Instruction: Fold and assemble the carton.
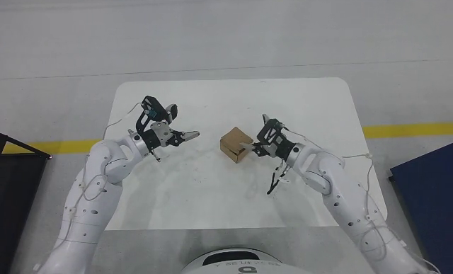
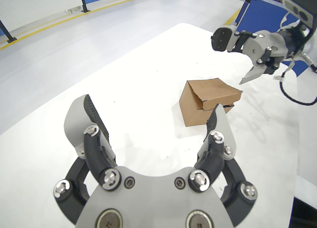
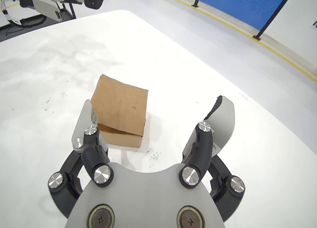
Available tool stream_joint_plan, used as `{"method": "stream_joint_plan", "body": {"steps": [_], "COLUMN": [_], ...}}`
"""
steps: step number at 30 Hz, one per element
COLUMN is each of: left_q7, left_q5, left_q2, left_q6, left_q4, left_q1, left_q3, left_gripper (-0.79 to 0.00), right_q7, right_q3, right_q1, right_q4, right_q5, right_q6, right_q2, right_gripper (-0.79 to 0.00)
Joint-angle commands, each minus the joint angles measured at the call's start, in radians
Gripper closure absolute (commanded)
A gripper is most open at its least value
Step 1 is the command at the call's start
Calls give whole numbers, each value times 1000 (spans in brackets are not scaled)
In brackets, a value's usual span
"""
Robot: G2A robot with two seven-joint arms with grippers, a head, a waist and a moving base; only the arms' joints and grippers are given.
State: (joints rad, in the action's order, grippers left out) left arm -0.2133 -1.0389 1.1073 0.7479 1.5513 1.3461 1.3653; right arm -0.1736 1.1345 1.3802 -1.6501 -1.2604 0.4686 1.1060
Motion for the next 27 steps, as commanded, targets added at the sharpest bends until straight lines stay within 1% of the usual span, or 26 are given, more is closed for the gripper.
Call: {"method": "stream_joint_plan", "body": {"steps": [1, 6, 10, 13, 15, 16, 18, 21, 25, 27], "left_q7": [-19, -86, -118, -155, -194, -207, -213, -242, -273, -271], "left_q5": [-26, -69, -81, -114, -140, -143, -131, -142, -173, -173], "left_q2": [-3, -15, -21, -22, -21, -19, -15, -11, -6, -2], "left_q6": [36, 129, 171, 190, 177, 163, 141, 95, 28, 18], "left_q4": [41, 99, 105, 98, 87, 80, 64, 40, 24, 14], "left_q1": [3, 12, 7, -9, -26, -36, -54, -82, -116, -134], "left_q3": [-12, -18, -30, -59, -91, -105, -128, -150, -180, -198], "left_gripper": [-785, -785, -785, -785, -785, -785, -785, -785, -785, -785], "right_q7": [-33, -17, -10, -14, -18, -18, -20, -21, -30, -37], "right_q3": [-18, -33, -23, -15, -12, -11, -8, -2, 4, 6], "right_q1": [-23, -41, -40, -36, -38, -39, -38, -32, -35, -37], "right_q4": [17, 59, 56, 63, 71, 73, 75, 78, 90, 96], "right_q5": [2, 14, 5, 11, 26, 34, 44, 64, 100, 122], "right_q6": [-3, 3, 1, 8, 9, 8, 3, 0, 14, 17], "right_q2": [4, 10, 9, 7, 8, 8, 9, 9, 10, 11], "right_gripper": [-674, -646, -631, -622, -619, -585, -545, -508, -499, -523]}}
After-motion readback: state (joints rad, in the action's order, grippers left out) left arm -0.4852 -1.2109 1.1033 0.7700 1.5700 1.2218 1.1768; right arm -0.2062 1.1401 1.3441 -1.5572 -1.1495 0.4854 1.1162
